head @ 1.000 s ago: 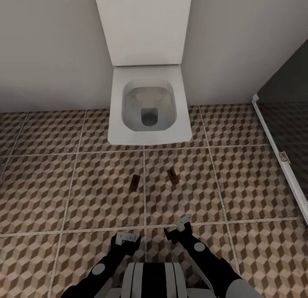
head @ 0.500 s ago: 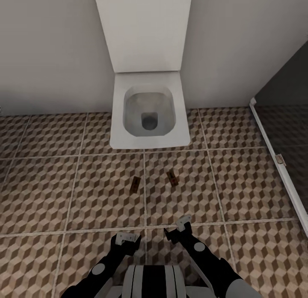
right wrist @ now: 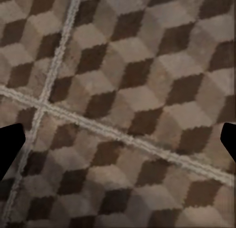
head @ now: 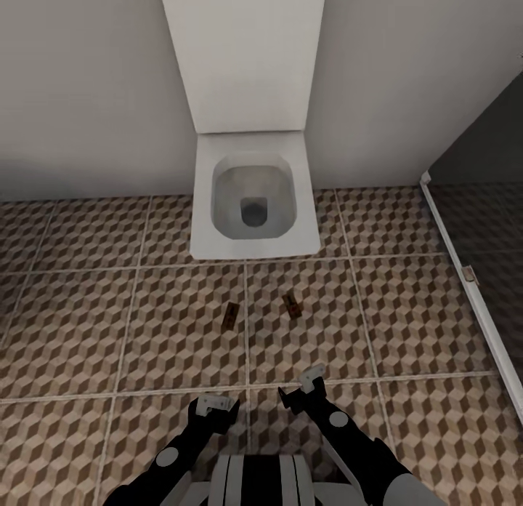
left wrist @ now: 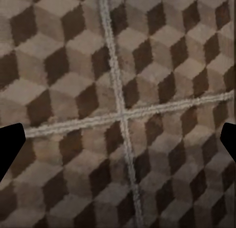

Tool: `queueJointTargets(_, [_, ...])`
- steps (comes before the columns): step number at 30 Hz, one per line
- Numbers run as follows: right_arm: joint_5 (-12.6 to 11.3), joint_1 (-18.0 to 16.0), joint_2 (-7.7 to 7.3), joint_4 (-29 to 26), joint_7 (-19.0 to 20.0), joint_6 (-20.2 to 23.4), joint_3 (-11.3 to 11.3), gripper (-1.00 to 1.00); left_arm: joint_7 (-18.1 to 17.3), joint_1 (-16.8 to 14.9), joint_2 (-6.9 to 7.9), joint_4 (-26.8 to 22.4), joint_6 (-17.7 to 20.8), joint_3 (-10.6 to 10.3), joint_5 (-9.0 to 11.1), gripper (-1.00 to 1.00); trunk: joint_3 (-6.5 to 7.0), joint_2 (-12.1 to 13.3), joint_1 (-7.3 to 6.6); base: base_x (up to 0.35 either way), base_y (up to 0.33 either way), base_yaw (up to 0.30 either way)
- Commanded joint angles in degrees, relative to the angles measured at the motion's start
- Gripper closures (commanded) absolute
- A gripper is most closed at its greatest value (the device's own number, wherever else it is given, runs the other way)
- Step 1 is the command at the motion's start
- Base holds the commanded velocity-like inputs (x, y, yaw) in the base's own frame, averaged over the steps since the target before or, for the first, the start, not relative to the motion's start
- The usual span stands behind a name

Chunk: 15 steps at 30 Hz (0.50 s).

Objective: Take the four mousetraps from the cabinet in the bathroom and place them on the bathroom floor. Make sure all four end up on the same floor surface, and ensure that at least two of them are either under or directly next to the same bathroom sink.

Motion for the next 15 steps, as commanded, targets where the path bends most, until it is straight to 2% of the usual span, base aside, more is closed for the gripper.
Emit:
queueJointTargets(1, [-0.5,0.0,-0.02,0.1,0.1,-0.2,0.1,-1.00,0.5,-0.1,0.09,0.0,-0.3,-0.4,0.6,-1.00,0.17,0.4,-0.23,0.000,0.000,0.000])
queueJointTargets(15, [-0.5,0.0,-0.09,0.1,0.2,-0.2,0.1,-1.00,0.6,-0.1,0.46,-0.1,-0.4,-0.4,0.6,-1.00,2.68,6.0,-3.30,0.000,0.000,0.000])
